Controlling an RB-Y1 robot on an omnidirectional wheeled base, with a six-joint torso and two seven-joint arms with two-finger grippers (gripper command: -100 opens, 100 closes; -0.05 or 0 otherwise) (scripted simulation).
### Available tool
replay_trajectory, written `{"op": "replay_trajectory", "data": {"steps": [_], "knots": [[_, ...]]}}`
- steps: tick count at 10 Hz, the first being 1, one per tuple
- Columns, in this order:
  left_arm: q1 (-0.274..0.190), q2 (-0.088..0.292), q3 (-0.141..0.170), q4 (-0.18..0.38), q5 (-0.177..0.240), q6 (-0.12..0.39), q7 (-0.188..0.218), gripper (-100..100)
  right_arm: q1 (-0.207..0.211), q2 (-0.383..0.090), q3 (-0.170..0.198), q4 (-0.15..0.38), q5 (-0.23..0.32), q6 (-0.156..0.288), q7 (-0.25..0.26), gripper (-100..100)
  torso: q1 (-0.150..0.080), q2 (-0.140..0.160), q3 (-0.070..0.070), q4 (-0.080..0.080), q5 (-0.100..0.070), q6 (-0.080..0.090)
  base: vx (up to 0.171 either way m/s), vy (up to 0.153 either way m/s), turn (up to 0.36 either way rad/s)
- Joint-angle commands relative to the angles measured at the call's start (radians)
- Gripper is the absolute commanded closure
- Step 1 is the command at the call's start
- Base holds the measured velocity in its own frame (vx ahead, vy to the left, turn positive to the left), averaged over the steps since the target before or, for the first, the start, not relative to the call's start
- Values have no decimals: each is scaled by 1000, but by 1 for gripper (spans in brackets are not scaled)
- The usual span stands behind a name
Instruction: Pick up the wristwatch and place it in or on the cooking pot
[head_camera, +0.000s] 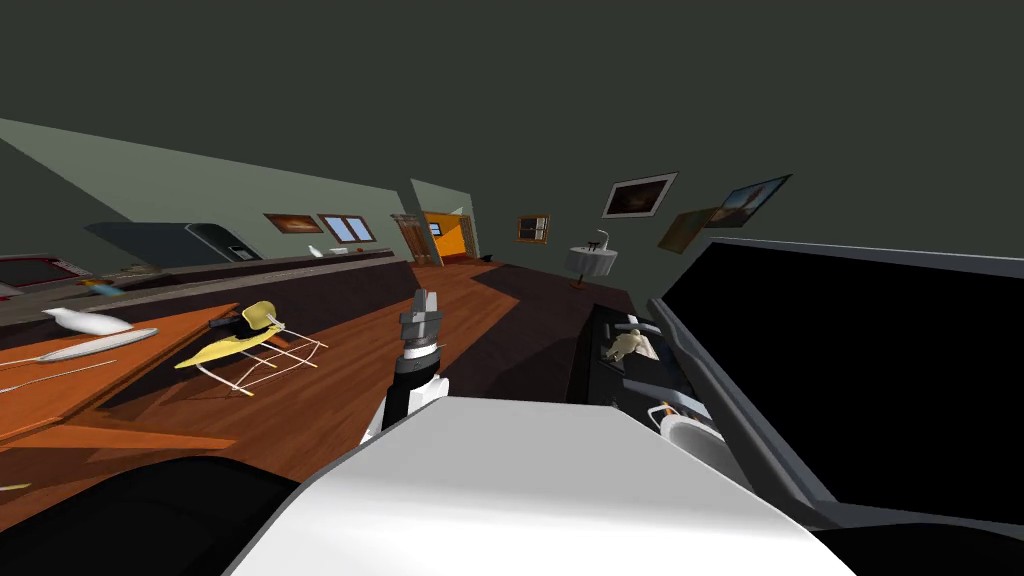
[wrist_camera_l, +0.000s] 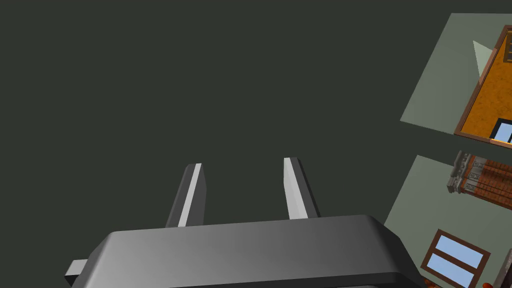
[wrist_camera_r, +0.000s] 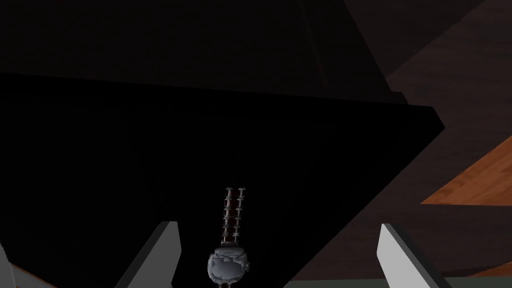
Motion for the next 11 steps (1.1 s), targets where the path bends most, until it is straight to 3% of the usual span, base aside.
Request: {"op": "replay_trajectory", "data": {"steps": [1,5,7,8,9,10,11], "knots": [[0,0,0,0,0,0,0,0,-13,-2,7,33,-2,11,8,-100,0,0,0,0,0,0,57,-18,123],[0,0,0,0,0,0,0,0,-62,-45,62,135,-39,82,45,-100,0,-1,0,0,0,0,65,-26,226],[0,0,0,0,0,0,0,0,-74,-52,74,158,-48,97,53,-100,0,0,0,0,0,1,53,-27,124],[0,0,0,0,0,0,0,0,-68,-53,71,137,-48,96,49,-100,0,1,0,0,0,1,21,-16,31],[0,0,0,0,0,0,0,0,-68,-55,72,137,-50,99,50,0,1,2,1,0,0,1,0,0,0],[0,0,0,0,0,0,0,0,-88,-35,67,174,-56,93,54,-100,2,3,2,1,0,1,-31,-10,123],[0,0,0,0,0,0,0,0,-97,-25,64,193,-59,90,55,-100,2,5,3,1,0,1,-63,-18,147]]}}
